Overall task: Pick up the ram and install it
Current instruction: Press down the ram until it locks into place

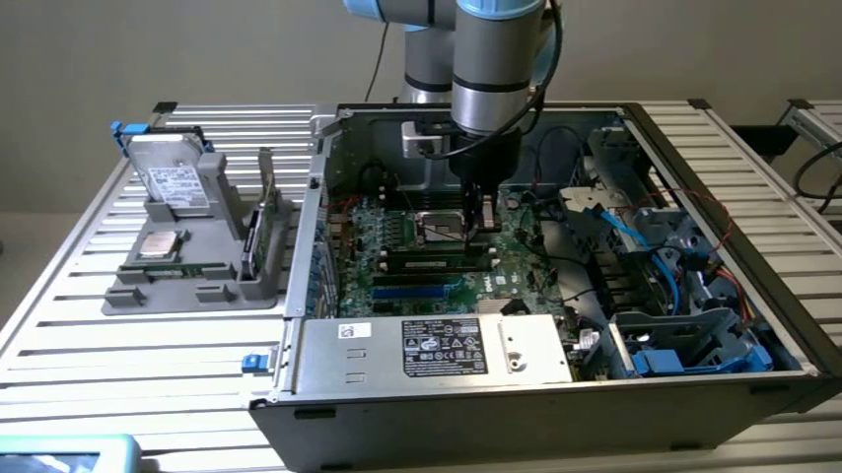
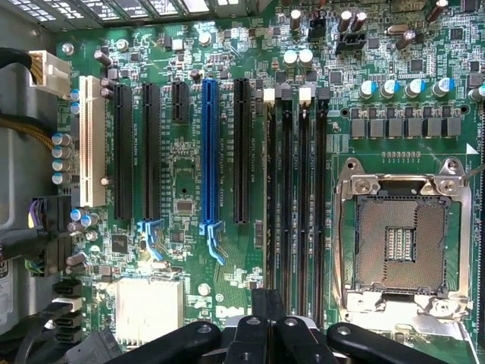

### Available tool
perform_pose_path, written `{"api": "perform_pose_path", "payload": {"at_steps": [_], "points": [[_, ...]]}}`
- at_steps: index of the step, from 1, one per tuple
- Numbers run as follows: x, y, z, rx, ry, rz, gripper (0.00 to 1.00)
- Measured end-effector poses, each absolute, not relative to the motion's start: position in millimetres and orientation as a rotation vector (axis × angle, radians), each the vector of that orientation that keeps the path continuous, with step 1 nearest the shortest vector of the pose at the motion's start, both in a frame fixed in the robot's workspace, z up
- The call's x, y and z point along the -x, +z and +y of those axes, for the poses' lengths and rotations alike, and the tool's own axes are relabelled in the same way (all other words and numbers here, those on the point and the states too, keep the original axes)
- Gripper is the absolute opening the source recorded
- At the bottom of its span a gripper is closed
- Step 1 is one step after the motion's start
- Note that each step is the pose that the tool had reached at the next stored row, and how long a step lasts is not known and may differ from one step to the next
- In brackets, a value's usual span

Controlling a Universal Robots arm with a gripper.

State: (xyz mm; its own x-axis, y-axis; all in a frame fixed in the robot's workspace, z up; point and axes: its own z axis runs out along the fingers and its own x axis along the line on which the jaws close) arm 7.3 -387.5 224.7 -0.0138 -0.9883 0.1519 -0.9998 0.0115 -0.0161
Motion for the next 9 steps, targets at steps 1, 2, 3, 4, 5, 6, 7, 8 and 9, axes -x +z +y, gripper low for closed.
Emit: {"api": "perform_pose_path", "payload": {"at_steps": [1, 2, 3, 4, 5, 6, 7, 8, 9], "points": [[-7.3, 224.4, -387.5, -2.135, 0.181, -2.162, 0.11], [-7.3, 224.1, -387.4, -2.135, 0.181, -2.163, 0.11], [-7.3, 224.0, -387.4, -2.135, 0.182, -2.162, 0.11], [-7.2, 223.9, -387.5, -2.134, 0.182, -2.162, 0.11], [-7.2, 223.9, -387.5, -2.134, 0.183, -2.162, 0.11], [-7.1, 224.7, -387.4, -2.134, 0.182, -2.162, 0.11], [-6.1, 228.9, -387.3, -2.134, 0.182, -2.163, 0.11], [-4.7, 233.6, -387.4, -2.134, 0.182, -2.162, 0.11], [-1.8, 238.4, -387.5, -2.134, 0.183, -2.162, 0.11]]}}
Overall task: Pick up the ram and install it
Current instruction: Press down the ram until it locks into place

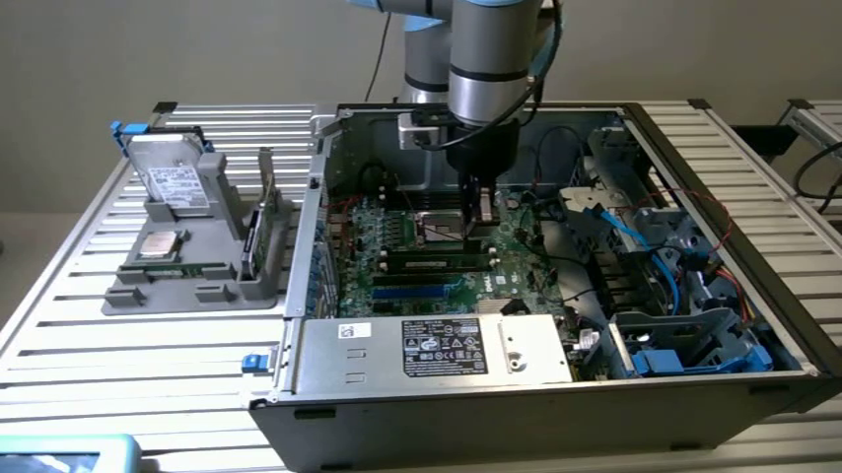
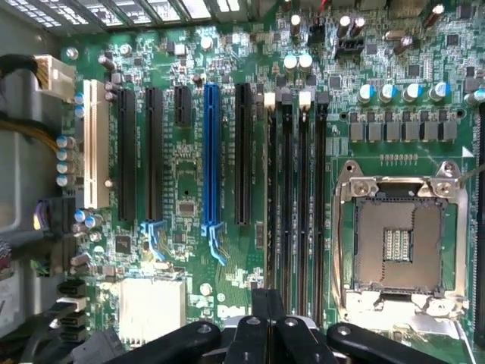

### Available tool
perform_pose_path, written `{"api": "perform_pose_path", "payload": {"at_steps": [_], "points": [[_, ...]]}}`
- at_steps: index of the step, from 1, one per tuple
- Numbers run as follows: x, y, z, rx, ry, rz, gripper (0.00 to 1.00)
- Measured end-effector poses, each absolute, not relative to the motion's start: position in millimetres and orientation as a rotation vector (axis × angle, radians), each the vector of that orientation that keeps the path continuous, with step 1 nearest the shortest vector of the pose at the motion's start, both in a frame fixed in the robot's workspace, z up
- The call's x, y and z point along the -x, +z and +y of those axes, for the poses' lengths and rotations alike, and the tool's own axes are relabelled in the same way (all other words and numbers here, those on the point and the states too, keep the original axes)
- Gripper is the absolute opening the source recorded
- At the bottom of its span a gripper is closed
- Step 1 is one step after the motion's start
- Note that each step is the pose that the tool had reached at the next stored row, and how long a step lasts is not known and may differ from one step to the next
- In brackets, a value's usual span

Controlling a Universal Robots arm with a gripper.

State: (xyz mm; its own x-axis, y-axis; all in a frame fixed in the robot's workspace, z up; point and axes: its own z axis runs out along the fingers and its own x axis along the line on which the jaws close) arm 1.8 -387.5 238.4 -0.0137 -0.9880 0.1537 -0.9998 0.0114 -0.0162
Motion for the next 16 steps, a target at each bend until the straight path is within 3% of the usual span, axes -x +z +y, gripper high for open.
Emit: {"api": "perform_pose_path", "payload": {"at_steps": [16], "points": [[45.0, 245.9, -388.1, -2.135, 0.179, -2.162, 0.11]]}}
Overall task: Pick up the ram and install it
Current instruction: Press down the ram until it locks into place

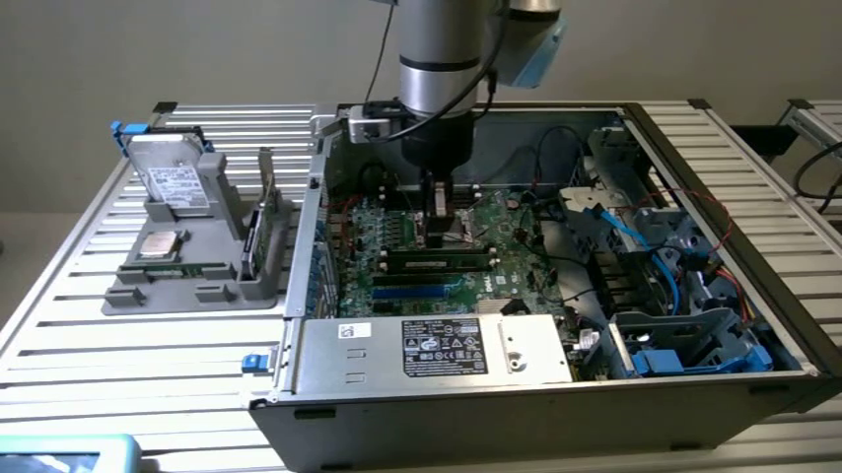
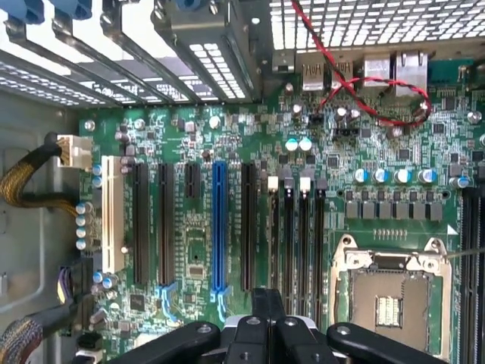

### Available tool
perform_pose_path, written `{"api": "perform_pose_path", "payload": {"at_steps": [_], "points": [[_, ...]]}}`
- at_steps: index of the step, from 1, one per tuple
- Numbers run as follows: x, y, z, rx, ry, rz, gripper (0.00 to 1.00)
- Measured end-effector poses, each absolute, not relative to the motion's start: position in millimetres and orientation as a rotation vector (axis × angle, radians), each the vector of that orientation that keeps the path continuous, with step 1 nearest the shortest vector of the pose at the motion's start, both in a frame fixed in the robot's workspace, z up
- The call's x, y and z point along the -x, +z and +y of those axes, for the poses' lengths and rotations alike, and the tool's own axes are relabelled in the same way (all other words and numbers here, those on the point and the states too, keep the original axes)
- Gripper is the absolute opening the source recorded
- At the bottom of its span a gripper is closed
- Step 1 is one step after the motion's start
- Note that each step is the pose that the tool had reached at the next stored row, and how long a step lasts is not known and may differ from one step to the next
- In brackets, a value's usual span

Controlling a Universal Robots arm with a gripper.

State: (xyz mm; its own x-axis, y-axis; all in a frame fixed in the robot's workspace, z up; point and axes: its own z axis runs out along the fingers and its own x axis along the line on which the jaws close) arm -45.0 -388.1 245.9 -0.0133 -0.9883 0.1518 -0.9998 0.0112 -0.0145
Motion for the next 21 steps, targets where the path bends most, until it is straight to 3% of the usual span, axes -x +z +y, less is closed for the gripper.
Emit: {"api": "perform_pose_path", "payload": {"at_steps": [9, 21], "points": [[49.1, 238.1, -388.2, -2.129, 0.143, -2.151, 0.11], [51.4, 227.6, -388.2, -2.141, 0.138, -2.164, 0.11]]}}
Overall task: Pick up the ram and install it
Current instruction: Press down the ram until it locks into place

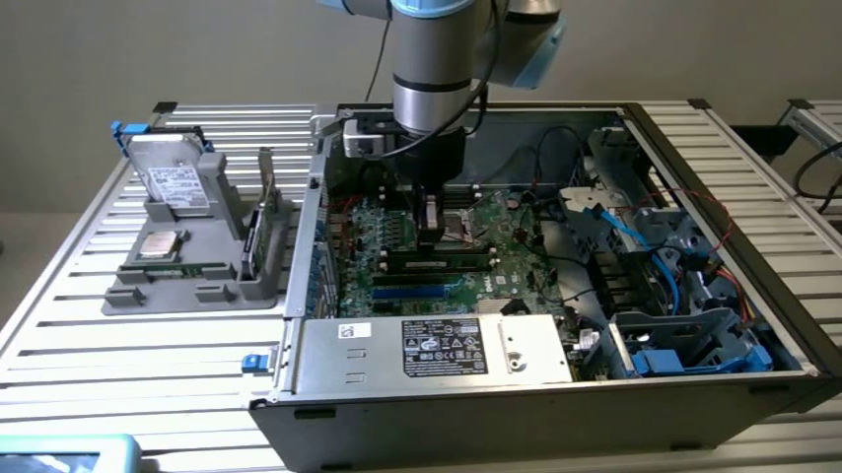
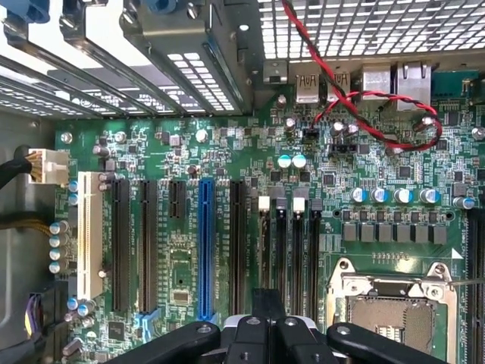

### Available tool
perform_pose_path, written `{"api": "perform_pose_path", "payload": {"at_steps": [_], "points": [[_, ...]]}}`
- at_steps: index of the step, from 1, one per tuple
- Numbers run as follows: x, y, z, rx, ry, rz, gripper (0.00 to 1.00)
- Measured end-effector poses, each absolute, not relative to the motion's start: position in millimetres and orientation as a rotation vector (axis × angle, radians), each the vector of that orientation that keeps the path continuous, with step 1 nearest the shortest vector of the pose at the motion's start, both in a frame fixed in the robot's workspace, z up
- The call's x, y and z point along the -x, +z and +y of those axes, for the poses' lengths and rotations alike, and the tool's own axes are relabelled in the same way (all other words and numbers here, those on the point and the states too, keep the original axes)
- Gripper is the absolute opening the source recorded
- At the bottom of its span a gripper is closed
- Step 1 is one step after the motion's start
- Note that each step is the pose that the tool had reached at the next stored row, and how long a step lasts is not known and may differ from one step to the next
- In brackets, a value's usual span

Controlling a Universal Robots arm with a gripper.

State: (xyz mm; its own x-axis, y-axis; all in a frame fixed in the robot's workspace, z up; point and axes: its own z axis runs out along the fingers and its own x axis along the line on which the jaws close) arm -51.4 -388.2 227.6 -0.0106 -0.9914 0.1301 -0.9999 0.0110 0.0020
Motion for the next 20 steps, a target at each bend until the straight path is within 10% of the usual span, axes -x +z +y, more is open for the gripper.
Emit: {"api": "perform_pose_path", "payload": {"at_steps": [20], "points": [[29.1, 240.8, -388.2, -2.141, 0.136, -2.164, 0.11]]}}
